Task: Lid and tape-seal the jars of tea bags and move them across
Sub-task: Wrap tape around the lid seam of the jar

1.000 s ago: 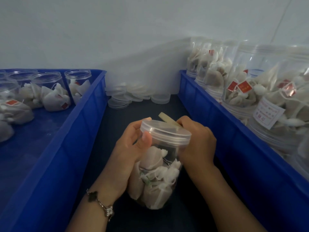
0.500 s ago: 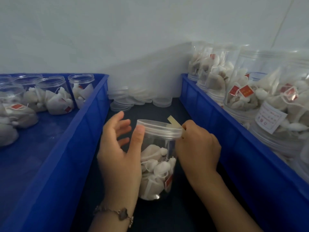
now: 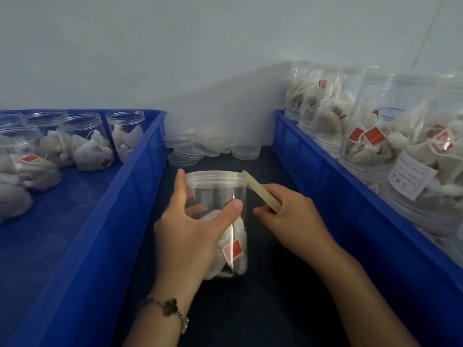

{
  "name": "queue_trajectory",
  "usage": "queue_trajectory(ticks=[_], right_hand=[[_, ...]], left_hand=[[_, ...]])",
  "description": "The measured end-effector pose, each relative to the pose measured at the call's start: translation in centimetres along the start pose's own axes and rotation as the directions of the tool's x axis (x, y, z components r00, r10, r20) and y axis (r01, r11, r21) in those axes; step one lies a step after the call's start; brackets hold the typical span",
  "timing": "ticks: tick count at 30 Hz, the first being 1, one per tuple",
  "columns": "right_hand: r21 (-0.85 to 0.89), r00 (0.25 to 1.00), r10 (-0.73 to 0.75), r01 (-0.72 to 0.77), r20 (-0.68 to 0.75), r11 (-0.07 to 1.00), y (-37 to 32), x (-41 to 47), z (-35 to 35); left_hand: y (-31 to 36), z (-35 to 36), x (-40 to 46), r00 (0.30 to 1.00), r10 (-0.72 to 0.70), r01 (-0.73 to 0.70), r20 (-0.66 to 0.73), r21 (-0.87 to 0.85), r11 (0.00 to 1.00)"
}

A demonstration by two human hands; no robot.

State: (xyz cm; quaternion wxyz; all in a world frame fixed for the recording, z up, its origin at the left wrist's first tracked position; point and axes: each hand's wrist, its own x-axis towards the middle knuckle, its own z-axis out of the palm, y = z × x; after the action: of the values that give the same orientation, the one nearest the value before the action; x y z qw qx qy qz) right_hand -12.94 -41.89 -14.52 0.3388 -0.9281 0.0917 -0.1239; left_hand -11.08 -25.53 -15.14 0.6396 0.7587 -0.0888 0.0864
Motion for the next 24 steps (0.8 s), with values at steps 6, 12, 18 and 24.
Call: queue_trajectory(ticks=[6,12,18,24], right_hand=[[0.016,0.973,0.021,-0.018,-0.230,1.000,0.9,-0.2,-1.4],[-0.282,0.961,-0.105,0.029,-0.257,0.959,0.6,-0.2,-1.7],[-0.394,0.948,-0.159,0.040,-0.275,0.918,0.2,-0.3,-1.5],[-0.379,0.976,-0.099,0.019,-0.193,0.925,-1.7,-1.0,-0.9]], left_hand=[[-0.4,-0.4,-0.1,0.999,0.010,-0.014,-0.036,-0.112,0.994],[0.4,-0.9,0.0,0.995,0.054,-0.025,0.089,-0.305,0.952],[0.8,-1.3,-0.3,0.951,0.062,0.073,0.304,-0.413,0.908],[1.1,0.0,1.4,0.872,-0.018,0.219,0.489,-0.357,0.908]])
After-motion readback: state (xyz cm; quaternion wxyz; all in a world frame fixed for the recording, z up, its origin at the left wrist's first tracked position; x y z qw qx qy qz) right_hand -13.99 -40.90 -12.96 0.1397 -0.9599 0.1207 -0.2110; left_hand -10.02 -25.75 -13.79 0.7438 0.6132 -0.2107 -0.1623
